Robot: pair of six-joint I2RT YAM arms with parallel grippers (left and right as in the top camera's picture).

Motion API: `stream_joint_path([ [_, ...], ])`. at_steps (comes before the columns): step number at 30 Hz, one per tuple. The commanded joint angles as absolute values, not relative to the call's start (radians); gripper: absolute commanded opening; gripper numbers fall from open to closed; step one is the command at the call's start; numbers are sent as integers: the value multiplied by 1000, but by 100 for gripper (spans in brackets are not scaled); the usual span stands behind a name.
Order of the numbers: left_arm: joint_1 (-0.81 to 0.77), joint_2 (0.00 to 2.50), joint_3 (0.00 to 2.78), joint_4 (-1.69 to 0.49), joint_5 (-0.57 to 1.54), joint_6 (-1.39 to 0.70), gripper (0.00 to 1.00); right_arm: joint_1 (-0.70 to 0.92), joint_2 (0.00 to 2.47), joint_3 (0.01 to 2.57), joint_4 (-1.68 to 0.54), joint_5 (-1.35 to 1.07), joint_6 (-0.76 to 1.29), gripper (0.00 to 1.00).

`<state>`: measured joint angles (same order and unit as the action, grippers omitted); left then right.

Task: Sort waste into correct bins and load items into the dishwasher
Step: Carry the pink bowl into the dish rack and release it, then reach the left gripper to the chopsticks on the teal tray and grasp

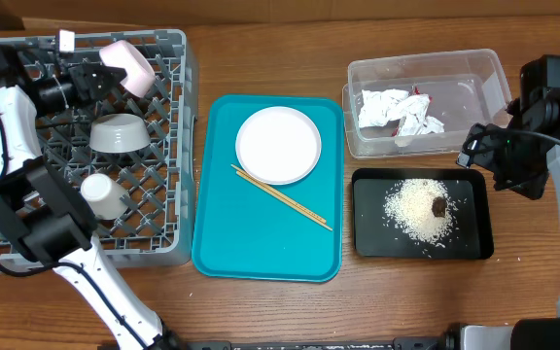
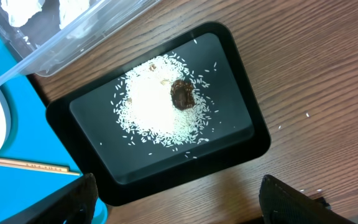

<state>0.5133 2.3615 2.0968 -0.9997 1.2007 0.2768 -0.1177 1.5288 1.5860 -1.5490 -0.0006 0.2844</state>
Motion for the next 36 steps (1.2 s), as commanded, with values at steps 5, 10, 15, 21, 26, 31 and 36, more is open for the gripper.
stream_joint_path([
  [5, 561, 2362, 2103, -1059, 1152, 292, 77, -119, 1517, 1610, -1551, -1, 283, 85],
  [10, 582, 2314, 2105, -1077, 1140, 293, 100, -119, 1517, 1610, -1551, -1, 283, 85],
  [15, 582, 2192, 2105, -1119, 971, 291, 100, -119, 1518, 1610, -1558, -1, 283, 85],
  [21, 561, 2035, 2105, -1179, 781, 164, 100, -119, 1517, 1610, -1570, -1, 284, 86],
  [26, 491, 1930, 2105, -1249, 625, 68, 100, -119, 1518, 1610, -1582, -1, 283, 86],
  [31, 369, 1881, 2105, -1309, 402, -15, 100, -119, 1517, 1610, -1582, -1, 283, 91],
  [36, 272, 1881, 2105, -1451, 381, -28, 100, -119, 1517, 1610, -1585, 19, 284, 93],
])
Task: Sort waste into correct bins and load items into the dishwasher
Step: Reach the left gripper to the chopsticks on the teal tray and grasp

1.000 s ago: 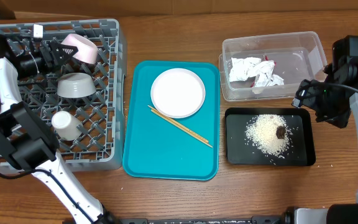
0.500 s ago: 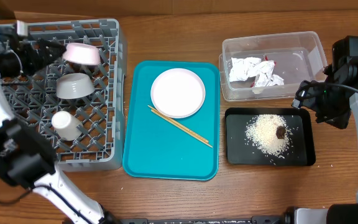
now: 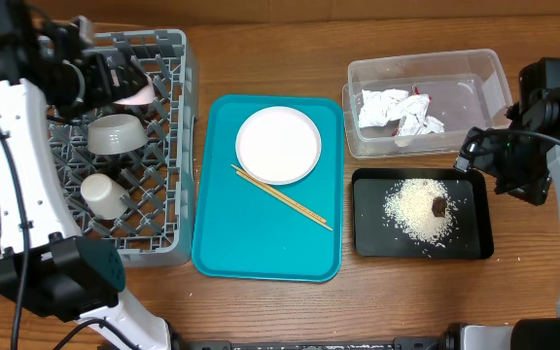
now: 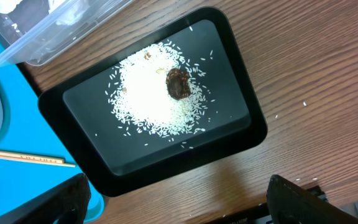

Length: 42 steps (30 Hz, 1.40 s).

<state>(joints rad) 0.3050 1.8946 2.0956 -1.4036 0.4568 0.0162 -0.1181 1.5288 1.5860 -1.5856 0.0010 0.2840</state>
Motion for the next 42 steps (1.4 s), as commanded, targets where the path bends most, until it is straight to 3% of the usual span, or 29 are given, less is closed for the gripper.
stream_joint_path([
  [1, 242, 1881, 2105, -1493, 350, -58, 100, -120, 1517, 1610, -1591, 29, 284, 93],
  [5, 156, 1873, 2105, -1594, 196, -178, 100, -120, 1518, 1610, -1600, 29, 284, 93],
  [15, -67, 1765, 2012, -1689, 101, -394, 100, -120, 1517, 1610, -1600, 30, 284, 100],
  [20, -278, 1611, 1787, -1545, -53, -612, 100, -120, 1517, 1610, -1599, 29, 284, 100],
  [27, -469, 1639, 1558, -1329, -14, -768, 100, -120, 1518, 1610, -1601, 29, 284, 100],
  [34, -557, 1736, 1392, -1100, 50, -855, 100, -120, 1518, 1610, -1604, 29, 284, 100],
  [42, -571, 1944, 1369, -996, 52, -878, 100, -120, 1518, 1610, -1604, 28, 284, 100],
])
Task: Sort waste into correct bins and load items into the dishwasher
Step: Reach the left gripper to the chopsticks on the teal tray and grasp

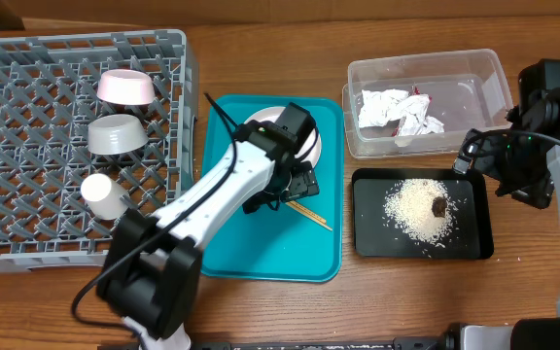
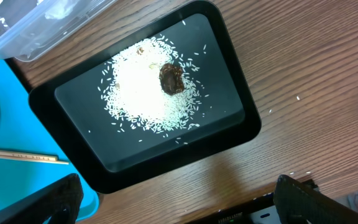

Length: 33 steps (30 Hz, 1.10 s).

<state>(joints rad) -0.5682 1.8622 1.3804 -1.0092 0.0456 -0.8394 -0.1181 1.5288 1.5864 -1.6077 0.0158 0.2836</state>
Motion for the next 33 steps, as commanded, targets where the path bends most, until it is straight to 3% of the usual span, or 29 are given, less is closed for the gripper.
stream_joint_path([
  [1, -571, 1967, 1369, -989, 52, -879, 100, -120, 1517, 1610, -1604, 28, 284, 100],
  [10, -568, 2053, 1369, -1003, 33, -883, 98, -120, 1517, 1610, -1604, 28, 284, 100],
  [18, -495, 2053, 1370, -1057, 17, -883, 31, -120, 1517, 1610, -1604, 28, 284, 100],
  [22, -447, 2053, 1370, -1060, 18, -881, 22, -120, 1517, 1610, -1604, 28, 284, 100],
  [25, -421, 2053, 1370, -1060, 18, -876, 10, -120, 1517, 1610, -1604, 28, 284, 100],
  [33, -376, 2053, 1370, -1058, 8, -861, 4, -120, 1518, 1610, -1604, 28, 284, 100],
])
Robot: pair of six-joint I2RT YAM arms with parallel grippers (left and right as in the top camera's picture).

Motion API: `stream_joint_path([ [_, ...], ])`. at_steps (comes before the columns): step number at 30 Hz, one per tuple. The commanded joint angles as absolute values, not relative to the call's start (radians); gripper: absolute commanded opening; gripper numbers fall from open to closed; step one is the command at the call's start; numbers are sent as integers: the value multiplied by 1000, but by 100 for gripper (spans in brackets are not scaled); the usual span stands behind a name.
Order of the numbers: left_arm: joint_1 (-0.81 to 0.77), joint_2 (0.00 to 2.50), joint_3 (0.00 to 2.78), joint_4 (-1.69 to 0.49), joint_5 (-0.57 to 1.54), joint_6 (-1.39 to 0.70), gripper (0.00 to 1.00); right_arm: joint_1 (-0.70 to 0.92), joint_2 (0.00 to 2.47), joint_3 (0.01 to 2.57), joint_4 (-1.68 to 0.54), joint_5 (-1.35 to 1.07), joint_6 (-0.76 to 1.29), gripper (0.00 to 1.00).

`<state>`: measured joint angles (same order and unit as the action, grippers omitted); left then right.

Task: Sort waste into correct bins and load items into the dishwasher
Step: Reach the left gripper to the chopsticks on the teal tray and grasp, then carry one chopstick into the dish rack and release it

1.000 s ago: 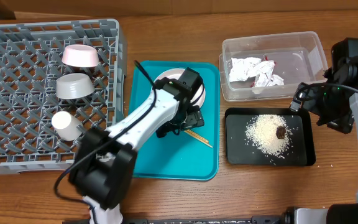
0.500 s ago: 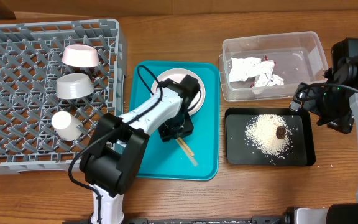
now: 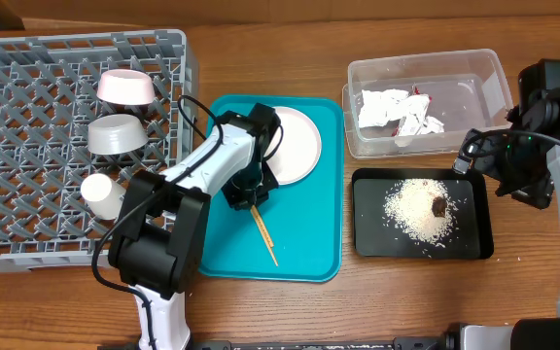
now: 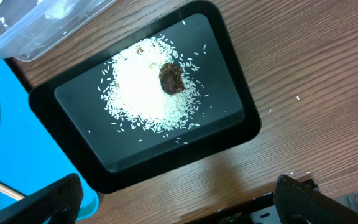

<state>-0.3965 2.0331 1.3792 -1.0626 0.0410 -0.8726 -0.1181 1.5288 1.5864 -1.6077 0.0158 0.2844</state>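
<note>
My left gripper (image 3: 248, 192) is down on the teal tray (image 3: 304, 258), shut on the upper end of the wooden chopsticks (image 3: 264, 235). The chopsticks slant down and to the right from it. A white plate (image 3: 297, 146) lies at the tray's top, partly under the arm. The grey dish rack (image 3: 27, 224) holds a pink bowl (image 3: 126, 87), a grey bowl (image 3: 117, 134) and a white cup (image 3: 100, 194). My right gripper (image 4: 179, 208) hangs open over bare wood beside the black tray (image 4: 229, 143) of rice (image 4: 145, 93). A chopstick tip shows at that view's left edge.
A clear plastic bin (image 3: 474, 73) with crumpled paper waste (image 3: 397, 109) stands behind the black tray. A dark brown lump (image 4: 171, 79) sits on the rice. The right arm (image 3: 552, 117) stands at the table's right edge.
My left gripper has moved left across the teal tray. The chopsticks, which lay slanted below the plate, now hang from it pointing toward the tray's front. The right arm has not moved.
My left gripper first held the pink bowl over the rack's back, and was still there a moment later. Then the bowl sat in the rack and the gripper was over the chopsticks on the teal tray. Now it holds them. The right gripper stayed open by the black tray.
</note>
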Motion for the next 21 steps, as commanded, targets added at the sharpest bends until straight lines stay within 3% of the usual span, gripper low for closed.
stream_joint_path([
  [1, -373, 2053, 1370, -1059, 6, -860, 4, -120, 1517, 1610, -1604, 28, 284, 100],
  [11, -344, 2053, 1371, -1058, -4, -822, 5, -120, 1517, 1610, -1604, 28, 284, 100],
  [21, -340, 2053, 1335, -1048, -7, -815, 18, -120, 1517, 1610, -1607, 29, 284, 100],
])
